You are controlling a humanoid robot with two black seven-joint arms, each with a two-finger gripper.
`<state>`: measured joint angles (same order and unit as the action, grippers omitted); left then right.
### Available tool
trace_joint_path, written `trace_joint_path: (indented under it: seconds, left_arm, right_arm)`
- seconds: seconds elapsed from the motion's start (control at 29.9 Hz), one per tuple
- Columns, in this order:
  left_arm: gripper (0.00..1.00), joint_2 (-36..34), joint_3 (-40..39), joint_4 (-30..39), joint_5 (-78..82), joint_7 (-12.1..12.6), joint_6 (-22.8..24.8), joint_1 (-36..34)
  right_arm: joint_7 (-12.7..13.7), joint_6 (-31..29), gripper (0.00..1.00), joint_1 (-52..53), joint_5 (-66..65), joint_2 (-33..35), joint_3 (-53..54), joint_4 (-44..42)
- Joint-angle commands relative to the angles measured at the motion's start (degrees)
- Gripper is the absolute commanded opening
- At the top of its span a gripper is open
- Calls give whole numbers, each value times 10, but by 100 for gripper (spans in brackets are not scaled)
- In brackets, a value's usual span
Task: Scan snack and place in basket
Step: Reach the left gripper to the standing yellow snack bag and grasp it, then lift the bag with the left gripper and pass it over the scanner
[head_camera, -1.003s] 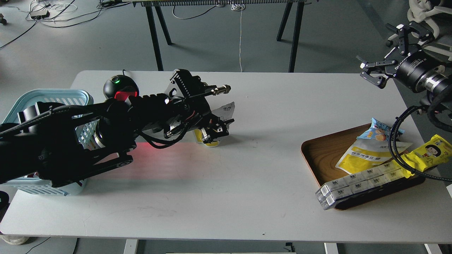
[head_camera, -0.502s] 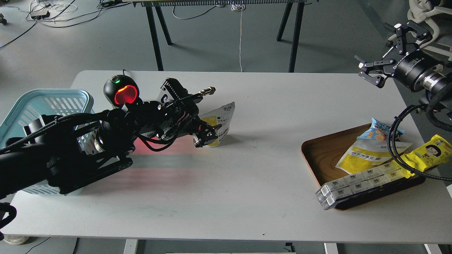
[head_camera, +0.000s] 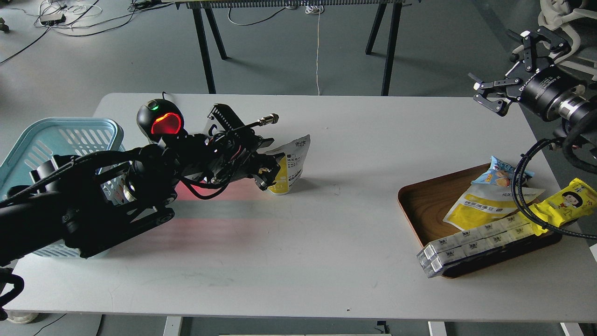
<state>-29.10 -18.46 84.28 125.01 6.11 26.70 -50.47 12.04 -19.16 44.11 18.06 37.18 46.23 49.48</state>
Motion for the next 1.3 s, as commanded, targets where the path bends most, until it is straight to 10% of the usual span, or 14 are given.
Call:
trace_joint_path:
  seconds: [0.0, 1.27]
  left_arm:
    - [0, -1, -1, 0, 0, 0, -2, 0]
    - [0, -227, -44, 167, 0, -23, -9, -1]
  right_arm:
    - [0, 0, 97, 0, -6, 0, 0, 0]
    - [0, 2, 97, 2, -9, 1, 0, -1]
